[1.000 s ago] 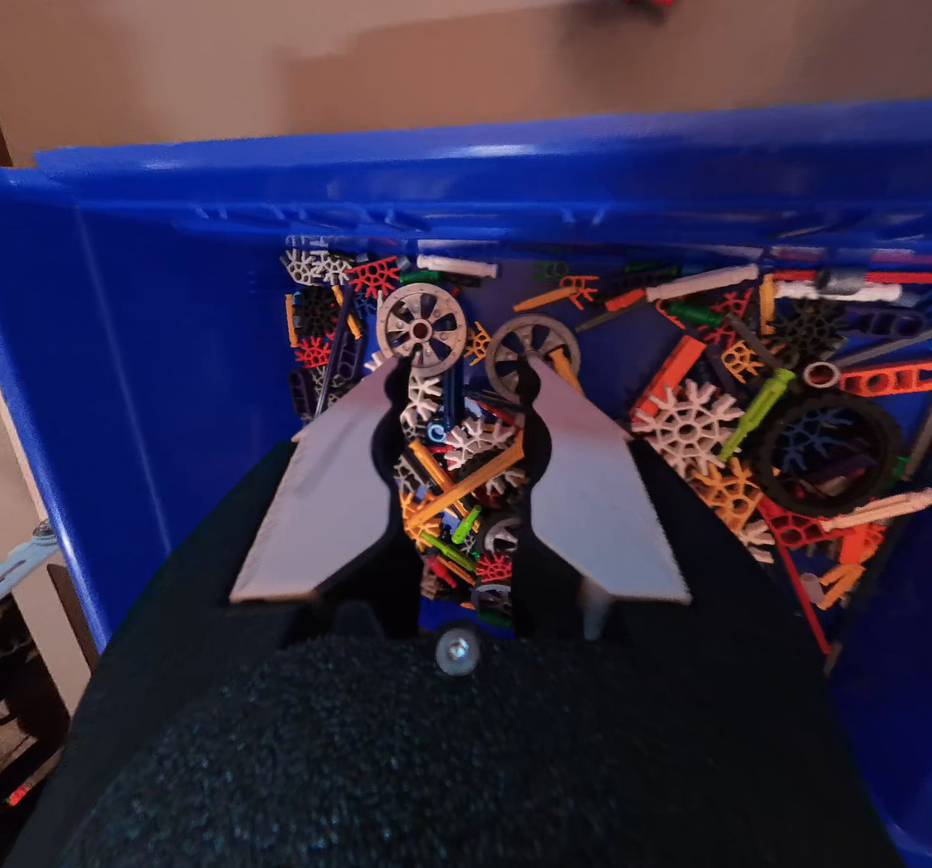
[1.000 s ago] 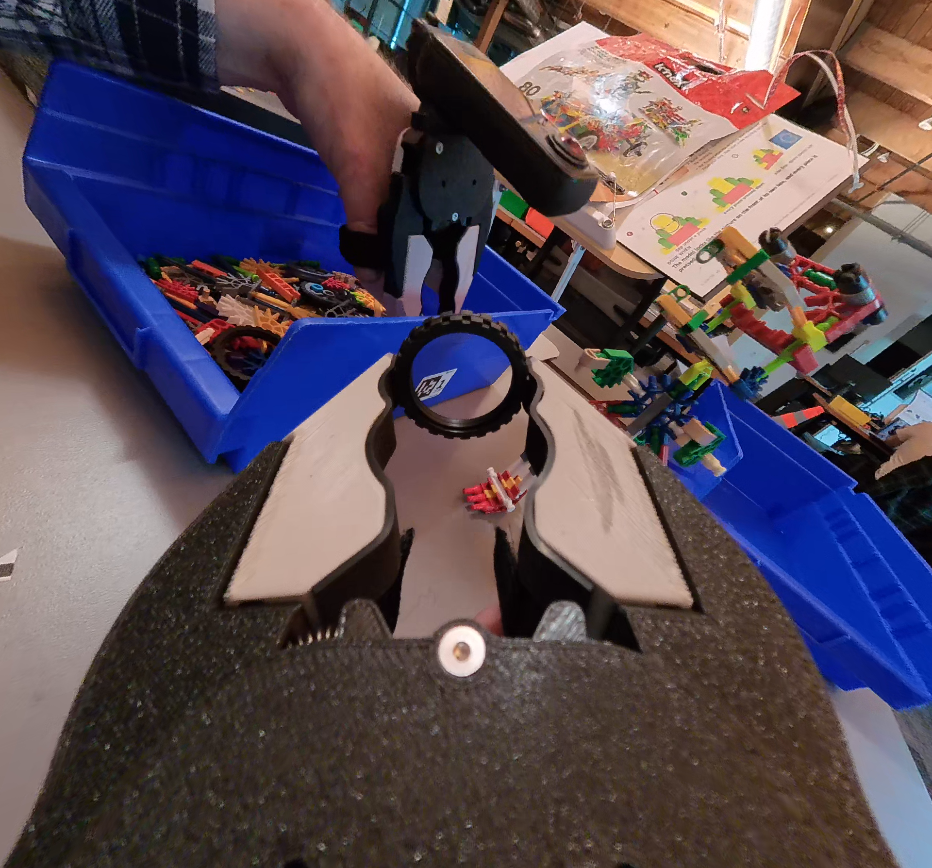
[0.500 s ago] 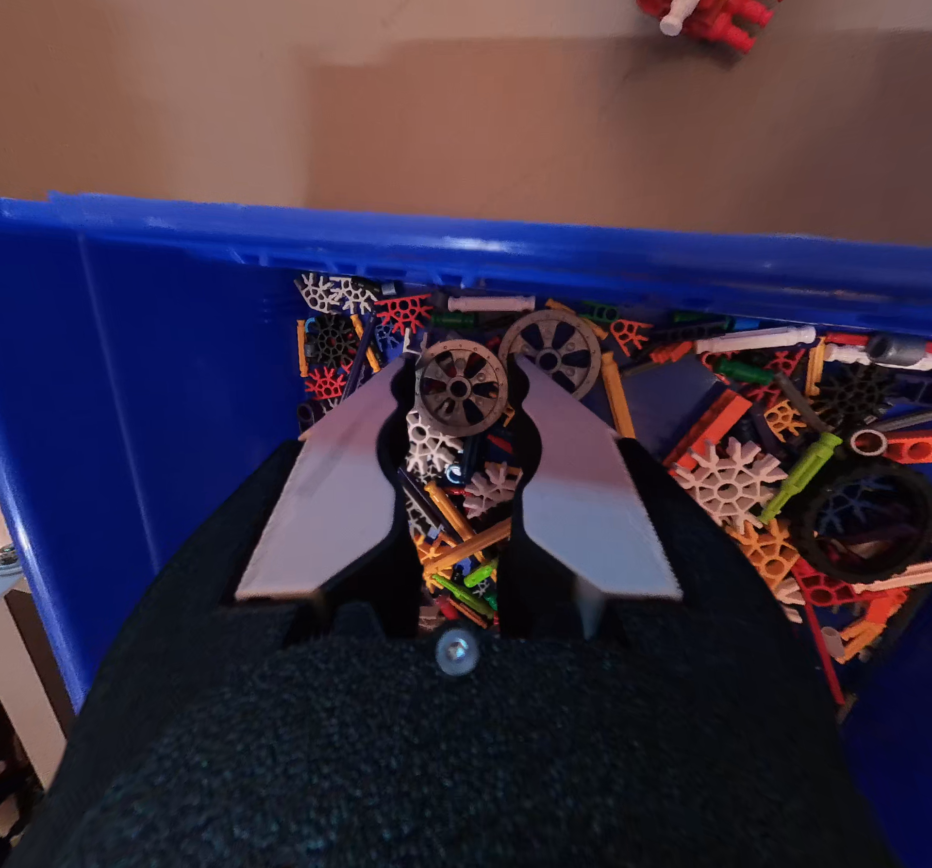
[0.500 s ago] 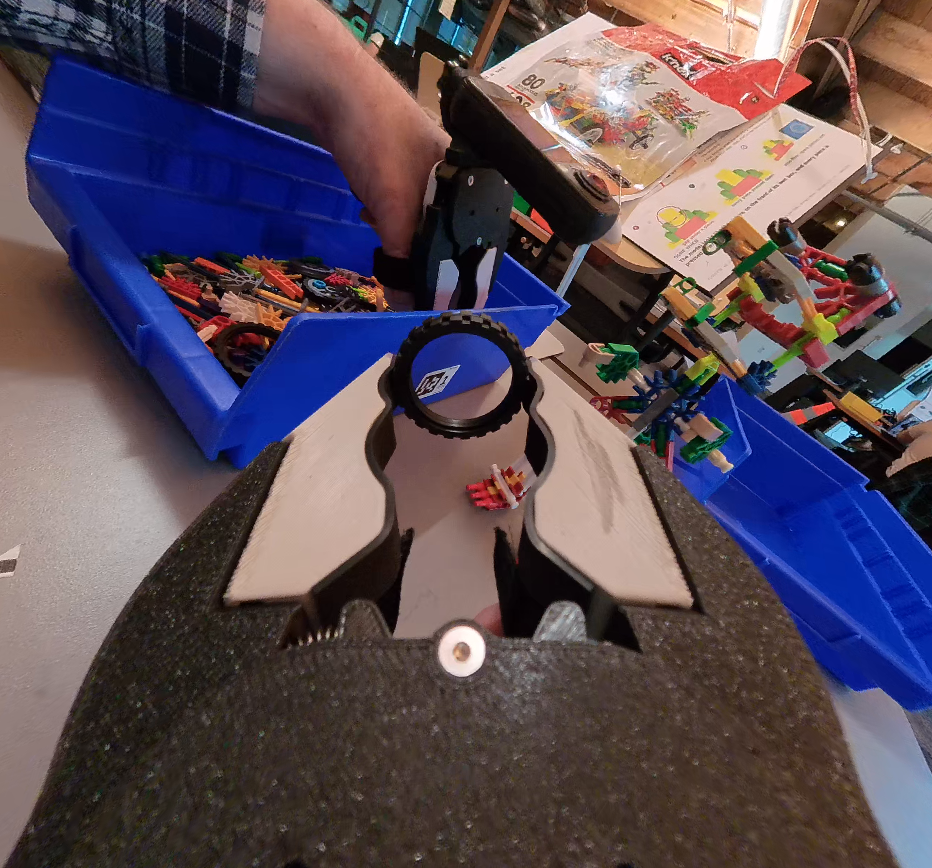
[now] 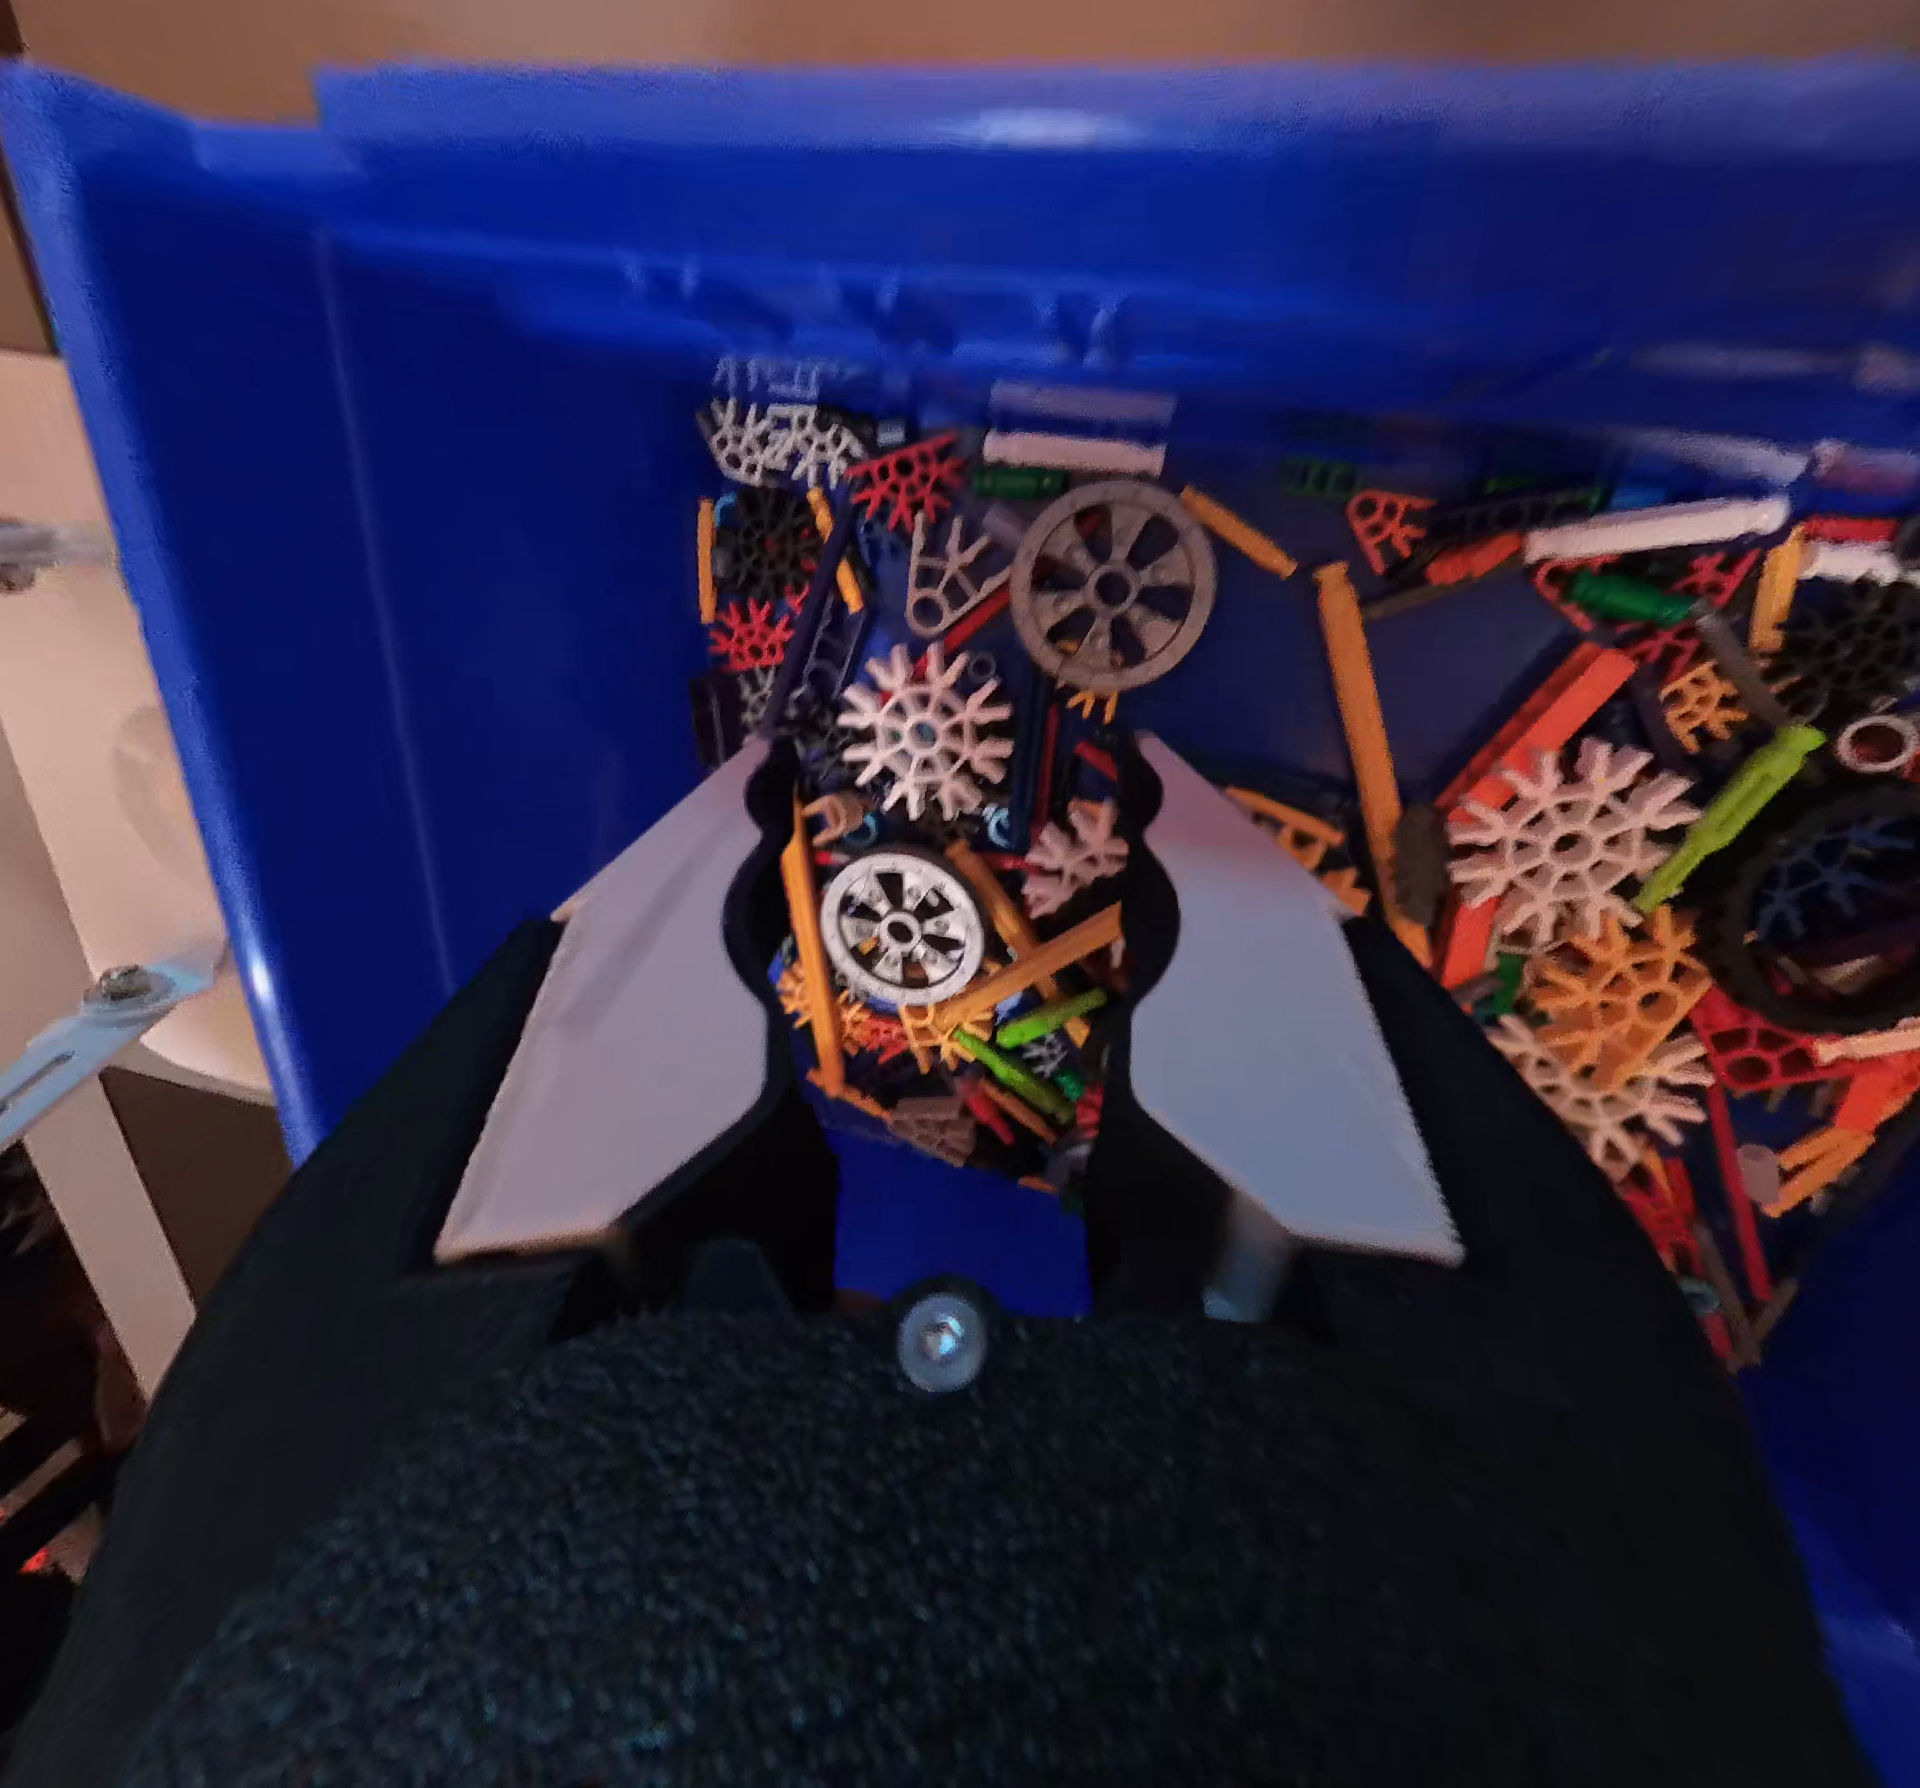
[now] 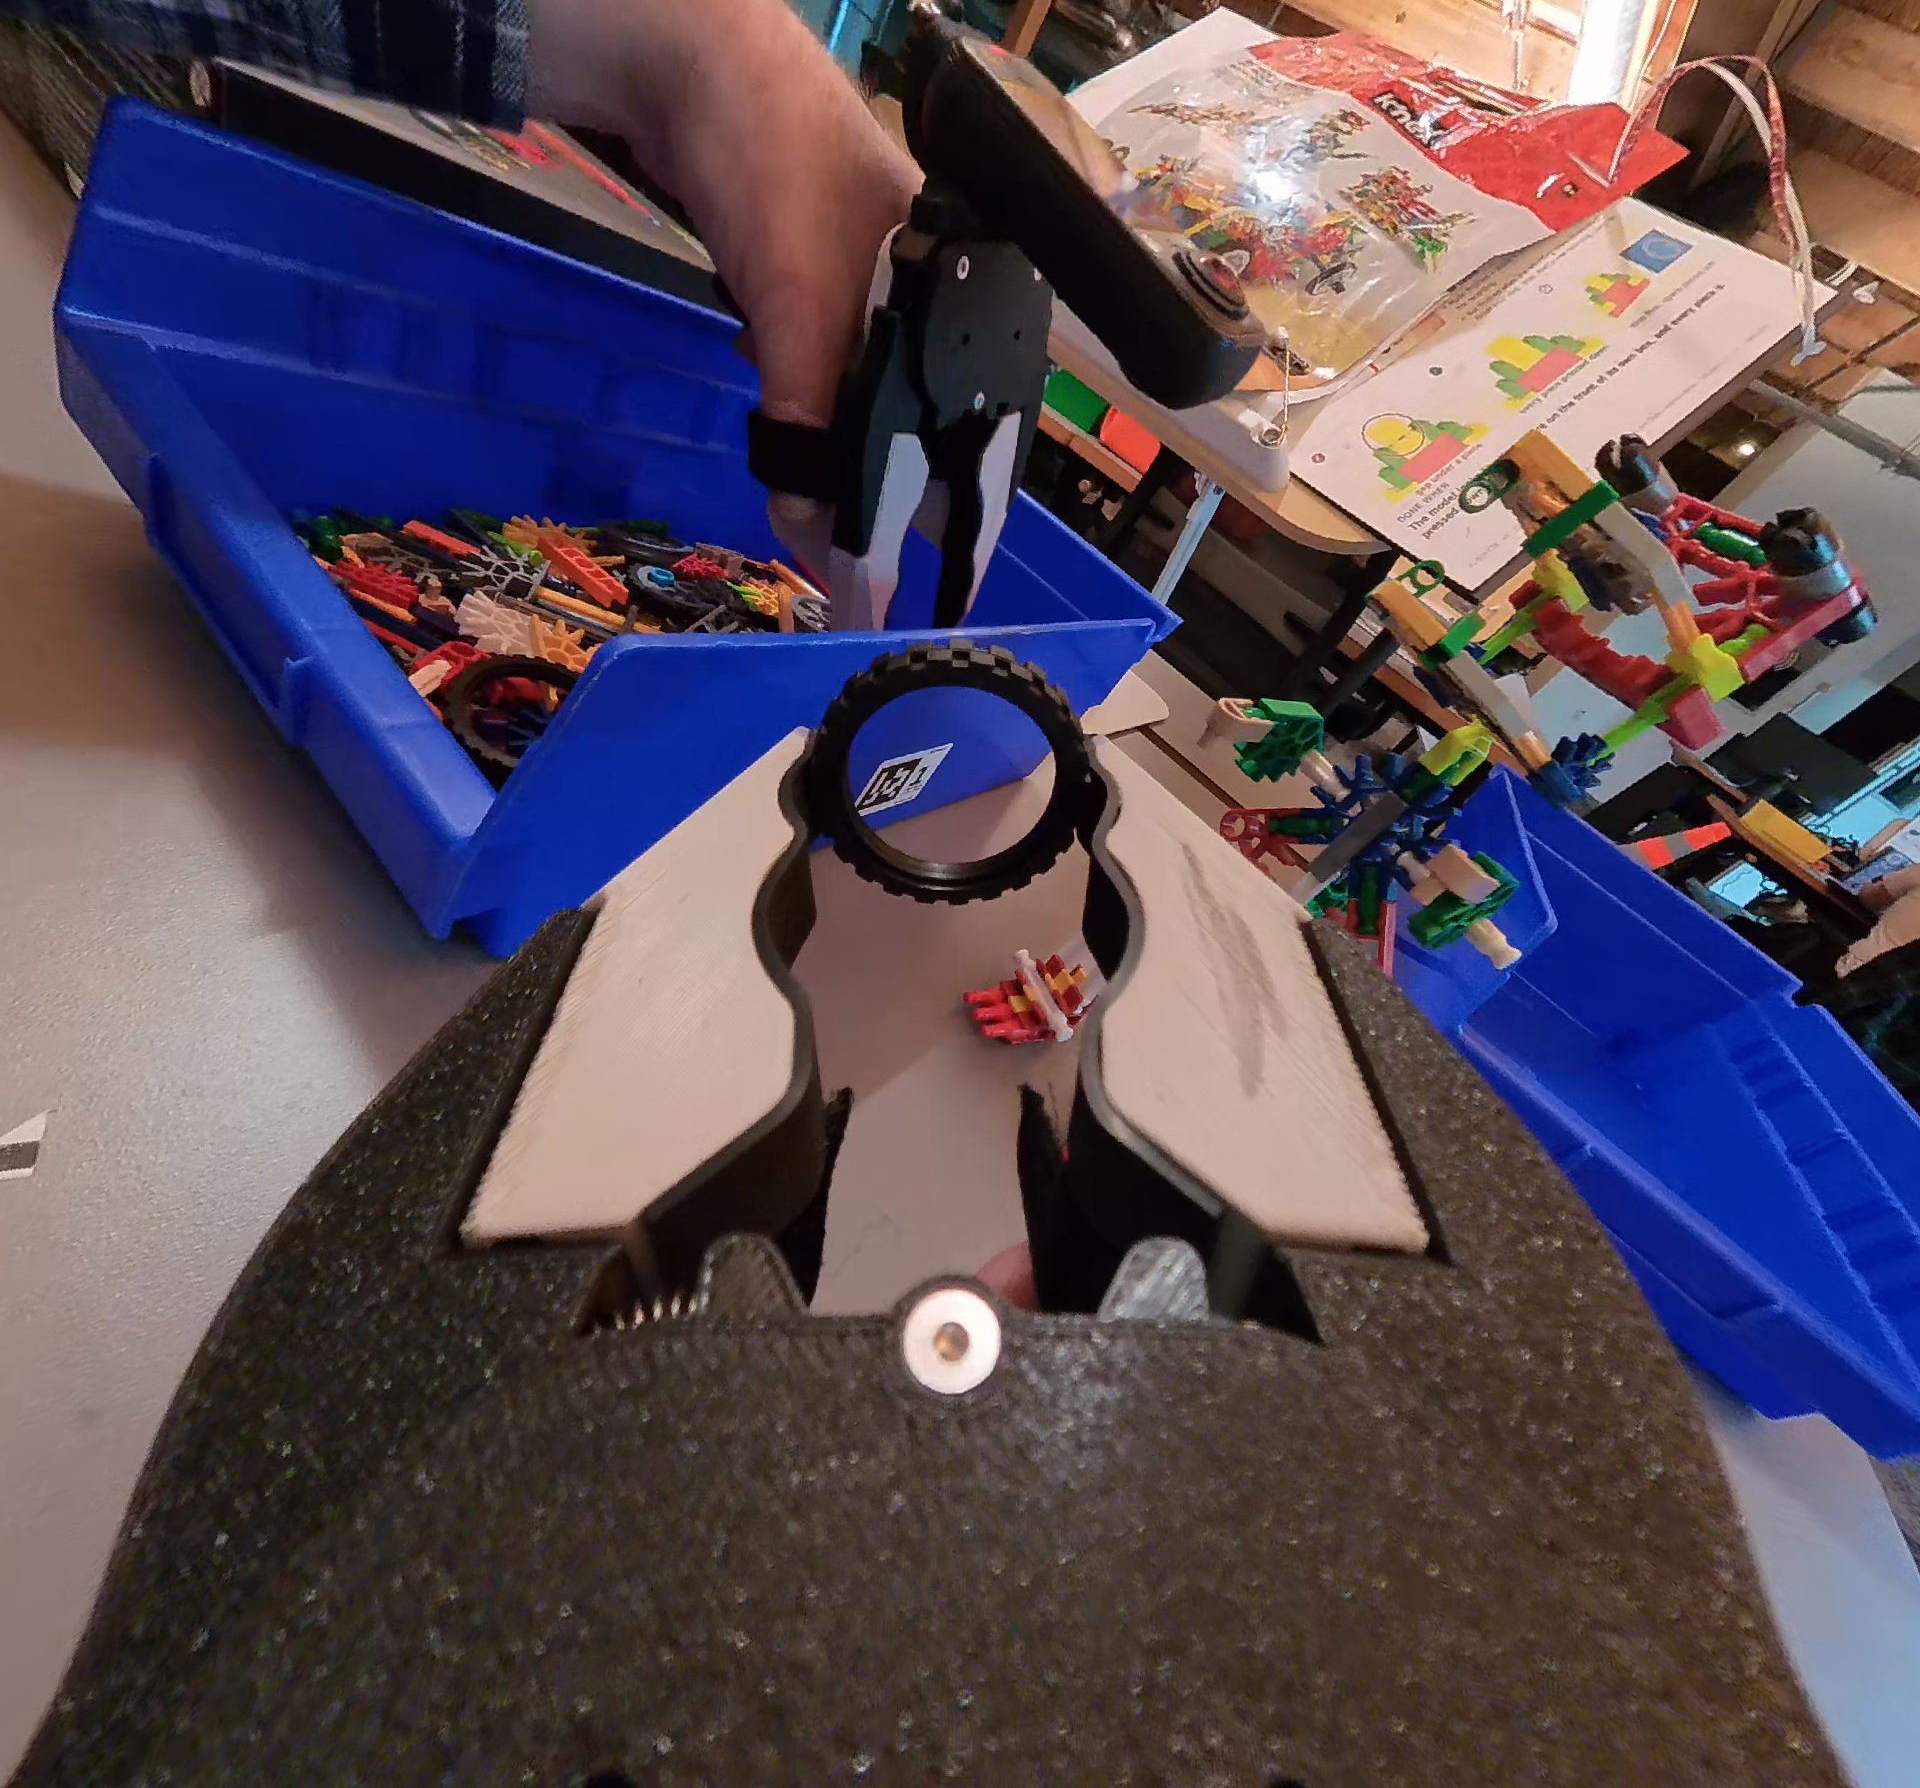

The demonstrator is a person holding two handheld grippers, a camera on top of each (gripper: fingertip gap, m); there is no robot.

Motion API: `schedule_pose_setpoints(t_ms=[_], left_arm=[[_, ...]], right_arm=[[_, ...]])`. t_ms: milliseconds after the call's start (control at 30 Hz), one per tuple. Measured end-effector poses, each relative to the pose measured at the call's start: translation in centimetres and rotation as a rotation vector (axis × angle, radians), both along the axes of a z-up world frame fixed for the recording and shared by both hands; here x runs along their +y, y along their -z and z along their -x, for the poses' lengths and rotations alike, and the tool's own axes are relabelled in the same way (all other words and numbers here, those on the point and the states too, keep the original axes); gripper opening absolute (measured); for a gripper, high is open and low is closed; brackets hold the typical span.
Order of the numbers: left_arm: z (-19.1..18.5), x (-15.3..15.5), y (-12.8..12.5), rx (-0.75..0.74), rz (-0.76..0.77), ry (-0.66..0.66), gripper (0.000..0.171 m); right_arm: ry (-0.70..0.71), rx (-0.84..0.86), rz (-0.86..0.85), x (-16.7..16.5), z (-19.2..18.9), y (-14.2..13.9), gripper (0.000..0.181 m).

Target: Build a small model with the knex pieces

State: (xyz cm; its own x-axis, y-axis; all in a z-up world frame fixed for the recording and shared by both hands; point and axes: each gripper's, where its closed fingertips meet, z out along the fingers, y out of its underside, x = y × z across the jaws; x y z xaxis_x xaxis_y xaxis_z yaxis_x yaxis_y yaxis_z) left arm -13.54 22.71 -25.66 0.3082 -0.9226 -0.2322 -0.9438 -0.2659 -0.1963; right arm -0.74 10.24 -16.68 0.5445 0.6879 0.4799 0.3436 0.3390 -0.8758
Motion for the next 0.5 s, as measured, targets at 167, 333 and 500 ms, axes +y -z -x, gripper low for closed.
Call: schedule_pose_setpoints(t_ms=[167, 333, 500], left_arm=[[2.2, 0.7, 0.3, 0.035, 0.016, -0.044, 0.063], [3.0, -0.1, 1.1, 0.042, 0.117, -0.075, 0.059], [5.2, 0.1, 0.8, 0.209, 0.117, -0.094, 0.055]], right_arm=[[-0.005, -0.009, 0.003, 0.0, 0.1, 0.2, 0.048], [-0.007, -0.007, 0.008, 0.1, 0.1, 0.2, 0.048], [-0.012, -0.011, 0.011, 0.1, 0.1, 0.4, 0.048]])
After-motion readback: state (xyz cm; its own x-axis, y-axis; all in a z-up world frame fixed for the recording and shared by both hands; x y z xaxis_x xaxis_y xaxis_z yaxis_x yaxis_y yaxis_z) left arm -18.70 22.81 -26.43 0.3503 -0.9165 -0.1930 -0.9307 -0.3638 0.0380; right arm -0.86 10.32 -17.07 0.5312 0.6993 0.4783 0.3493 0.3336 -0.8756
